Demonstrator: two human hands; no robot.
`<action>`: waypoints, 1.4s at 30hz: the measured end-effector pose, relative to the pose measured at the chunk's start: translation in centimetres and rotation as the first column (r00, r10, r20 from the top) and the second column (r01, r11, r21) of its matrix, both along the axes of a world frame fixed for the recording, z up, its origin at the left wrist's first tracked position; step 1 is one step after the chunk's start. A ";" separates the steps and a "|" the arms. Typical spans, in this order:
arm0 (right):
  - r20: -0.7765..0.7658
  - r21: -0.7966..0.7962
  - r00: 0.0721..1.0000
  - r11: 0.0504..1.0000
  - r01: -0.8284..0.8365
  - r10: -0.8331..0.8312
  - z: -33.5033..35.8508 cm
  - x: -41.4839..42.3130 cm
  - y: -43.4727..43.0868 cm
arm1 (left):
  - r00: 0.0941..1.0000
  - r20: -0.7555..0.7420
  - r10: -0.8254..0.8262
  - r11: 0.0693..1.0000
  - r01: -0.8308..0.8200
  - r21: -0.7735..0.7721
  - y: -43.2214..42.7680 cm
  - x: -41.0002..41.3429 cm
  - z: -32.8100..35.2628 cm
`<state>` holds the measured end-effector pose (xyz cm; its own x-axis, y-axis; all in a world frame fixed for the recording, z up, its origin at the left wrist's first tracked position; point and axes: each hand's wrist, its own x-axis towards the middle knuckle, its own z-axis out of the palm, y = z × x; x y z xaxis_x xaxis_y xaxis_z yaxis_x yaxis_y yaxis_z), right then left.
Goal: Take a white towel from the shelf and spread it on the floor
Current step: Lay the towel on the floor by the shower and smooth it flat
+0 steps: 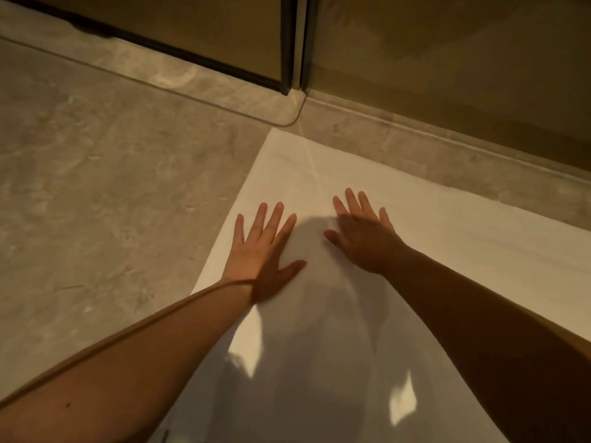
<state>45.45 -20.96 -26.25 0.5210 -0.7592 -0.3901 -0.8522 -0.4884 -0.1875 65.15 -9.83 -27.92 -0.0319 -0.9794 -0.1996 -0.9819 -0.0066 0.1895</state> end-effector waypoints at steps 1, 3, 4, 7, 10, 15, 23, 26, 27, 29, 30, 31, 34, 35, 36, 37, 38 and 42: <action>-0.012 0.005 1.000 1.000 0.000 0.000 -0.3 0.0 -0.4 | 1.000 -0.013 -0.001 1.000 0.000 -0.013 0.1 0.1 -0.1; -0.022 0.007 1.000 1.000 0.000 0.000 -0.7 -0.1 -1.0 | 1.000 -0.006 -0.001 1.000 0.001 -0.022 0.2 0.3 -0.3; -0.023 0.003 1.000 1.000 -0.002 0.002 -0.9 -0.1 -1.1 | 1.000 0.006 -0.001 1.000 0.001 -0.022 0.2 0.4 -0.3; -0.004 -0.051 1.000 0.999 -0.004 0.004 -0.9 0.1 -1.2 | 1.000 0.022 0.004 1.000 -0.003 -0.018 0.0 0.5 -0.1; 0.095 -0.242 0.995 0.970 0.037 -0.014 -0.4 1.1 -1.1 | 1.000 0.019 -0.002 1.000 0.002 -0.020 -0.3 0.7 0.0; 0.030 -0.164 0.998 0.985 -0.050 0.055 -0.9 3.8 -2.7 | 1.000 0.027 -0.010 0.999 0.012 -0.043 -0.4 0.9 -0.3; -0.164 -0.012 0.986 1.000 0.025 -0.027 -1.5 6.3 -5.8 | 0.999 0.029 -0.016 0.998 0.018 -0.056 -0.3 0.9 -0.5; -0.093 -0.104 0.994 0.993 0.052 -0.062 -1.1 6.2 -5.0 | 1.000 0.020 -0.014 0.999 0.014 -0.037 -0.5 0.8 -0.2; -0.034 -0.174 0.997 0.983 0.062 -0.069 -1.0 5.7 -4.0 | 1.000 0.028 -0.013 1.000 0.014 -0.027 -0.5 0.8 -0.1; 0.071 -0.284 0.995 0.955 0.083 -0.065 -0.9 3.9 -1.3 | 0.998 0.055 -0.008 1.000 0.009 -0.002 -0.6 0.8 0.1; 0.109 -0.318 0.992 0.944 0.089 -0.057 -1.2 2.5 0.3 | 0.998 0.059 -0.007 1.000 0.007 0.001 -0.5 0.7 0.3; 0.147 -0.331 0.987 0.938 0.105 -0.058 -1.4 1.3 1.9 | 0.998 0.056 -0.017 1.000 0.018 -0.008 -0.5 0.8 0.6; 0.187 -0.281 0.975 0.944 0.173 -0.123 -2.2 -3.5 6.5 | 0.986 0.003 -0.167 0.982 0.167 -0.091 0.8 -1.2 1.4; 0.165 -0.262 0.977 0.949 0.173 -0.133 -2.4 -4.3 7.4 | 0.975 -0.014 -0.221 0.970 0.218 -0.111 1.6 -1.8 1.4; 0.128 -0.248 0.983 0.955 0.160 -0.131 -2.4 -5.1 8.1 | 0.962 -0.011 -0.272 0.957 0.270 -0.103 2.6 -2.4 1.3; 0.092 -0.241 0.988 0.960 0.143 -0.124 -2.3 -5.8 8.6 | 0.951 0.006 -0.311 0.948 0.310 -0.070 3.4 -3.0 1.1; 0.081 -0.232 0.989 0.962 0.140 -0.125 -2.2 -6.2 8.9 | 0.945 0.021 -0.326 0.945 0.326 -0.025 4.0 -3.3 0.7; 0.165 -0.190 0.957 0.944 0.269 -0.239 -1.3 -6.1 11.0 | 0.944 0.081 -0.320 0.947 0.319 0.020 4.2 -3.2 1.1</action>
<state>39.37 -9.99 -27.57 0.3377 -0.9297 -0.1470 -0.9259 -0.3000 -0.2297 61.92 -5.61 -26.80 -0.3262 -0.9190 -0.2213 -0.9448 0.3091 0.1089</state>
